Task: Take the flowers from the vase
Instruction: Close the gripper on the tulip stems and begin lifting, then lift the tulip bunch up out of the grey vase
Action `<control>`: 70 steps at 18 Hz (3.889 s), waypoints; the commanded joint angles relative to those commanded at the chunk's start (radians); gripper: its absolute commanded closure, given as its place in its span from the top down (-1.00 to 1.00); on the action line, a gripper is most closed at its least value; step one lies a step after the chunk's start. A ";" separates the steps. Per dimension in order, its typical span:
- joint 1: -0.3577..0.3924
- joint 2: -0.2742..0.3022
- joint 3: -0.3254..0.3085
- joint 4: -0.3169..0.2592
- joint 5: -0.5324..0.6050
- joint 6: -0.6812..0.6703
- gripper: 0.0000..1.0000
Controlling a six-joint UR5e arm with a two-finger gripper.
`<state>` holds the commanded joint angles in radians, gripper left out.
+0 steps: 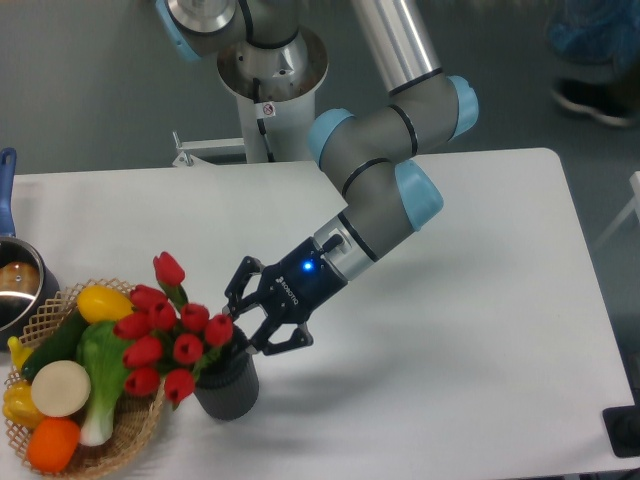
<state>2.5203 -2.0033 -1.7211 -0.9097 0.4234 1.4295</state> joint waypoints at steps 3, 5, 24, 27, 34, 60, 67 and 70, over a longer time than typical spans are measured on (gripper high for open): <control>0.008 -0.005 0.003 0.000 0.000 0.005 1.00; 0.009 -0.005 0.000 -0.002 0.000 0.005 1.00; -0.080 -0.012 -0.021 0.000 -0.025 0.005 0.77; -0.078 -0.011 -0.021 0.000 -0.026 0.005 0.39; -0.068 -0.006 -0.021 0.000 -0.055 0.005 -0.31; 0.034 0.126 0.040 -0.003 -0.207 -0.221 -0.86; 0.049 0.127 0.080 -0.005 -0.224 -0.273 -0.86; 0.049 0.127 0.084 -0.005 -0.226 -0.284 -0.86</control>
<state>2.5694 -1.8761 -1.6368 -0.9143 0.1979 1.1459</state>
